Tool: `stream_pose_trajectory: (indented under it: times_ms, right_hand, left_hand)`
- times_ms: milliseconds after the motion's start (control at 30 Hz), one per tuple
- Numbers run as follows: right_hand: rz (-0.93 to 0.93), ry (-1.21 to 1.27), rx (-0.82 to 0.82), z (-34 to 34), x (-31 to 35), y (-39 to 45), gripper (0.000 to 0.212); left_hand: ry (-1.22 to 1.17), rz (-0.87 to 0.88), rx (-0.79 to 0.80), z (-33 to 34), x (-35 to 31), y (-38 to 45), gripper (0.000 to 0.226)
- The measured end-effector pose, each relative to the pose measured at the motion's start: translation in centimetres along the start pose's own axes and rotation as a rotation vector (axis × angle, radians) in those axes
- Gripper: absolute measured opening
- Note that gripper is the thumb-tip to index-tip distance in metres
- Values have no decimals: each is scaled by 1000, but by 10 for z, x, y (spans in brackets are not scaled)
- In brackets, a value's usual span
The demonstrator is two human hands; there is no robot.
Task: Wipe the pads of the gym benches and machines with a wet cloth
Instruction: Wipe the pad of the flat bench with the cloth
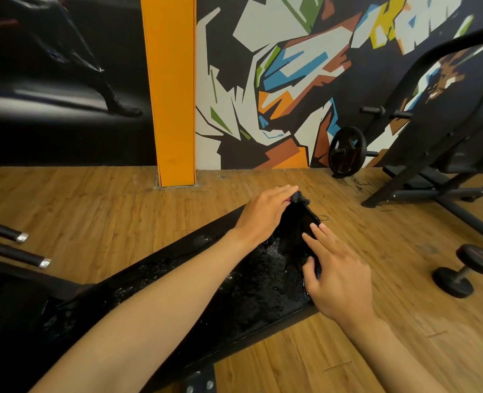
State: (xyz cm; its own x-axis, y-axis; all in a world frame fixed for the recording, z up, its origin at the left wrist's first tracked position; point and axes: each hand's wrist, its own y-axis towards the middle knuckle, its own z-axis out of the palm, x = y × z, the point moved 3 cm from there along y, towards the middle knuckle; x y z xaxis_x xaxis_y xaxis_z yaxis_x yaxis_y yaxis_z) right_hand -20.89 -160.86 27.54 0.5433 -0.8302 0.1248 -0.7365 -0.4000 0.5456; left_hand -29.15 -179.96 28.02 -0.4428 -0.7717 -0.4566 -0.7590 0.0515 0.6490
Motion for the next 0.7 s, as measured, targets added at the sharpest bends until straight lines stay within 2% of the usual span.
stream_pose_trajectory:
  times_ms: [100, 233, 333, 467, 567, 700]
  right_hand:
    - [-4, 4, -4, 0, 0, 0, 52]
    - [-9, 6, -2, 0, -1, 0, 52]
    - [-7, 13, -10, 0, -1, 0, 52]
    - [-3, 12, -14, 0, -1, 0, 50]
    - [-5, 20, -23, 0, -1, 0, 50]
    - [-5, 11, -24, 1, -1, 0, 50]
  left_hand:
    - [111, 49, -52, 5, -6, -8, 53]
    - [133, -71, -36, 6, 3, -1, 64]
    - [20, -97, -144, 3, 4, 0, 53]
    - [62, -51, -190, 11, 11, -7, 33]
    - [88, -51, -99, 13, 15, -8, 39]
    - [-37, -110, 219, 7, 18, -5, 60]
